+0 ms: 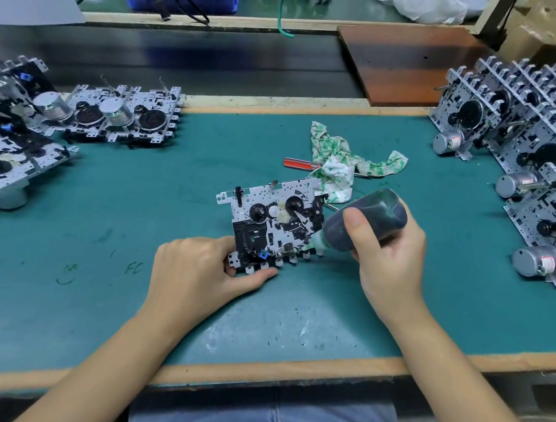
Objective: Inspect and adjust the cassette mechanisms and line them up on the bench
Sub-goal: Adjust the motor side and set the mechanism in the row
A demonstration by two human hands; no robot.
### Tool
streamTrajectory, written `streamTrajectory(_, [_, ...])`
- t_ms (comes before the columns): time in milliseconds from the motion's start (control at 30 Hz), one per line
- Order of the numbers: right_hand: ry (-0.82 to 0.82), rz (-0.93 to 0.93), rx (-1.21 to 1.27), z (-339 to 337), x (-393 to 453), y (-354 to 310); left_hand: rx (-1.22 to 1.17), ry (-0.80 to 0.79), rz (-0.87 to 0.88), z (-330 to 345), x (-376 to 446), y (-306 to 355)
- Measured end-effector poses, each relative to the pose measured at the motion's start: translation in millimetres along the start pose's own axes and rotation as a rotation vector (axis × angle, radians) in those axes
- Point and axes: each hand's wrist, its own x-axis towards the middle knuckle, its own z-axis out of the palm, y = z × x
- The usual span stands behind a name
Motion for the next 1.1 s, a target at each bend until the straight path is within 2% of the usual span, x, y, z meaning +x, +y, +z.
streamTrajectory(300, [-0.018, 0.020, 0.020, -0.1, 0.2, 0.7, 0.004, 0.011, 0.004, 0.2, -0.4, 0.1])
streamTrajectory(667, [0.030, -0.079, -0.031, -1.0, 1.0, 3.1, 0.004, 0.046, 0.053, 0.9, -1.5, -1.2])
streamTrajectory(900, [0.222, 0.076, 0.293, -3.6, 7.3, -4.3, 0.013, 0.140, 0.069, 0.2, -1.5, -4.4])
streamTrajectory(1100, [0.290, 0.244, 0.479, -6.9, 16.9, -5.5, -0.016, 0.171, 0.078, -1.1, -1.6, -3.9])
